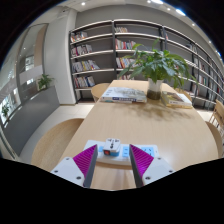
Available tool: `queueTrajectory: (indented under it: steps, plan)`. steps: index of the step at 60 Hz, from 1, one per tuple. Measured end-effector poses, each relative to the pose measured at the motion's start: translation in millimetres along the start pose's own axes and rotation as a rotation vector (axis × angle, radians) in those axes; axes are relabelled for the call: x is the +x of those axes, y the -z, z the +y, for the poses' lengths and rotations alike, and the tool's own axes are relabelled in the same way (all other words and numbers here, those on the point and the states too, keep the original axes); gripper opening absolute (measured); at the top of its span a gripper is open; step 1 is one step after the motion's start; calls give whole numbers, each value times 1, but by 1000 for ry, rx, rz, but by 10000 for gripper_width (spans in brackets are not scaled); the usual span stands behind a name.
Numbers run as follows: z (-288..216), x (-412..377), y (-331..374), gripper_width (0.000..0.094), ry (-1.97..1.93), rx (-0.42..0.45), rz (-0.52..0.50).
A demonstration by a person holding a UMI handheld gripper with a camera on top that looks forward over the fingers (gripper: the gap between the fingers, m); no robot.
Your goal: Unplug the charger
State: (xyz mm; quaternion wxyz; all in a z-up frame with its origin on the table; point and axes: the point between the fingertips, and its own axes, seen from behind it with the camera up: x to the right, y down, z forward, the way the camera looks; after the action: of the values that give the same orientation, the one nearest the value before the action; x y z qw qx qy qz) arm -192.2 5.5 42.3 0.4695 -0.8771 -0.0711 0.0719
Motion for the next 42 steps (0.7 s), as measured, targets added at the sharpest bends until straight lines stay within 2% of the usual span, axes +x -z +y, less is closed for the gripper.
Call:
queueTrajectory:
  steps: [6,7,8,9,18,21,26,28,31,34,36,39,42]
  plan:
    - [-1,-1,-25,477,-7,-26,22]
    - [2,0,-28,441,-8,-38,31]
    - [-2,2,-30,346,-4,-20,45]
    - [-1,-1,-24,309,-1,-18,38]
    - [0,3,-30,150,2,-30,56]
    - [0,3,-31,130,6,-50,55]
    - [-3,4,-25,101,0,-179,59]
    - [-45,-1,-21,101,26,-71,47]
    - [-137,8,17,100,-24,146,38]
    - [-198,38,51,98,-12,279,70]
    - [-231,66,75,97,29,320,123]
    - [-227,107,83,98,58,315,201]
    - [-210,144,85,101,64,302,236]
